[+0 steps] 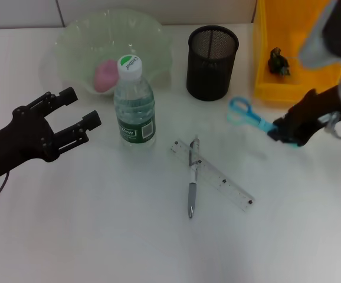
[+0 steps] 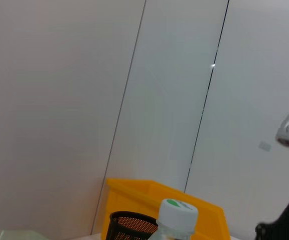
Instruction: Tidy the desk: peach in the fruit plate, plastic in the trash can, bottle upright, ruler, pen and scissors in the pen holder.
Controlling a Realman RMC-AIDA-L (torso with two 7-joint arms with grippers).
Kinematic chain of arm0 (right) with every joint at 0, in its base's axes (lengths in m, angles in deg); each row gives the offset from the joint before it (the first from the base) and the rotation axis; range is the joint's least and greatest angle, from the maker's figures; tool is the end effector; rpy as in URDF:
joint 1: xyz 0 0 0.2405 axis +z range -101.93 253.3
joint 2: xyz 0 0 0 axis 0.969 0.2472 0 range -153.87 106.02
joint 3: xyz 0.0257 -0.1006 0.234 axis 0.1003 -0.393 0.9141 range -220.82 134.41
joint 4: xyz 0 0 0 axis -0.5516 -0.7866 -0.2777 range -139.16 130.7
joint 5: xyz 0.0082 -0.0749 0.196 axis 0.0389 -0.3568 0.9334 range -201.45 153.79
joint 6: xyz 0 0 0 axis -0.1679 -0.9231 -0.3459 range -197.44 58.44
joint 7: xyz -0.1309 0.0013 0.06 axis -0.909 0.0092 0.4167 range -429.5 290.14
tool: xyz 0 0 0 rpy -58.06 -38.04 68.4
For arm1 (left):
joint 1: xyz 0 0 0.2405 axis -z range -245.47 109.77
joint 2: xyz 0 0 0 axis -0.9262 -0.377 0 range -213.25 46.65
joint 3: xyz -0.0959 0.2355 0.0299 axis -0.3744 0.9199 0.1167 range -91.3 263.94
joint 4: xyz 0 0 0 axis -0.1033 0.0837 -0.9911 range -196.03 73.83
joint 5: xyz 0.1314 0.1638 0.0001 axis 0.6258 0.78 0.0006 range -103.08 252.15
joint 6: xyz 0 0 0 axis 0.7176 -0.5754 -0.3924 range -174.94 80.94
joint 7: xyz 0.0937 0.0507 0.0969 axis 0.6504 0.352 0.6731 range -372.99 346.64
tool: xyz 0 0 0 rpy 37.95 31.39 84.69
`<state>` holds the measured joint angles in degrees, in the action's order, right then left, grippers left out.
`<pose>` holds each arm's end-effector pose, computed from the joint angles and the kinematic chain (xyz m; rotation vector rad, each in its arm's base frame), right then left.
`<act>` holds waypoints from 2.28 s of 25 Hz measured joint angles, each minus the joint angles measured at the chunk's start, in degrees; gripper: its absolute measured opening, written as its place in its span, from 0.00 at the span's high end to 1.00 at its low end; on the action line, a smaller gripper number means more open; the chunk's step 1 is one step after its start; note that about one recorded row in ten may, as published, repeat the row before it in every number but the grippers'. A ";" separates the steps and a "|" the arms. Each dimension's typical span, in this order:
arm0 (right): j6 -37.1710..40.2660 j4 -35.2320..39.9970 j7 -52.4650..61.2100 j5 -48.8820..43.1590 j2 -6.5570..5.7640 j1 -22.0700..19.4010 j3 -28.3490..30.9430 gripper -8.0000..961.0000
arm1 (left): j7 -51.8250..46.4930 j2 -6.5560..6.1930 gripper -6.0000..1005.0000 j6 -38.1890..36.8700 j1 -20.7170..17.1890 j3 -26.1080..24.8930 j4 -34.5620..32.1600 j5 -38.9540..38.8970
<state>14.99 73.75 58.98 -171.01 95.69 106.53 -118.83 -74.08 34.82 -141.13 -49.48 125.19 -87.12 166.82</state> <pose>0.1961 0.3583 0.0091 -2.6690 0.6065 -0.4273 -0.3035 0.2730 0.0114 -2.3568 -0.5854 -1.0752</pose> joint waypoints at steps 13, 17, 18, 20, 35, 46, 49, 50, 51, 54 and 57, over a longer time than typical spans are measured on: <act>-13.69 -19.24 -31.74 57.18 -0.40 -7.00 25.54 0.76 | 0.00 0.09 0.20 0.11 0.27 0.07 0.00 -0.13; -14.56 -37.47 -47.99 71.17 -0.43 -2.16 25.66 0.75 | 0.00 0.08 0.20 0.16 0.28 0.05 0.00 -0.04; -14.69 -41.71 -51.74 73.30 -0.43 -0.36 25.63 0.75 | 0.00 0.08 0.20 0.16 0.28 0.05 0.00 -0.04; -15.91 -49.11 -57.77 76.06 -0.43 3.20 25.65 0.75 | 0.00 0.09 0.20 0.15 0.28 0.07 0.03 0.00; -25.83 -61.51 -69.32 77.39 0.10 11.69 23.27 0.73 | 0.50 0.09 0.20 -0.26 -0.50 -0.06 0.42 -0.27; -21.58 -54.91 -61.31 74.82 -0.55 8.38 19.77 0.49 | 1.39 0.08 0.20 -0.28 -0.22 -0.20 1.39 -0.40; -19.80 -41.57 -46.57 65.88 -0.83 4.21 15.10 0.46 | 1.35 0.08 0.20 -0.32 -0.30 -0.18 1.41 -0.40; -19.28 -36.03 -40.45 61.39 -0.78 2.57 14.21 0.44 | 1.30 0.08 0.20 -0.43 -0.32 -0.15 1.41 -0.42; -18.18 -30.75 -35.98 57.02 -0.61 1.22 13.81 0.43 | 1.30 0.09 0.20 -0.44 -0.32 -0.14 1.41 -0.42; -11.11 -15.30 -21.75 42.37 -0.25 -1.20 13.32 0.40 | 1.29 0.09 0.20 -0.51 -0.25 -0.14 1.41 -0.44; -2.39 -5.49 -9.38 30.54 -0.26 -0.39 12.80 0.33 | 1.37 0.09 0.20 -0.58 -0.12 0.03 1.41 -0.44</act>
<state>12.60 68.27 49.60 -140.47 95.44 106.14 -106.03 -72.72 34.91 -141.71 -49.60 125.22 -85.71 166.38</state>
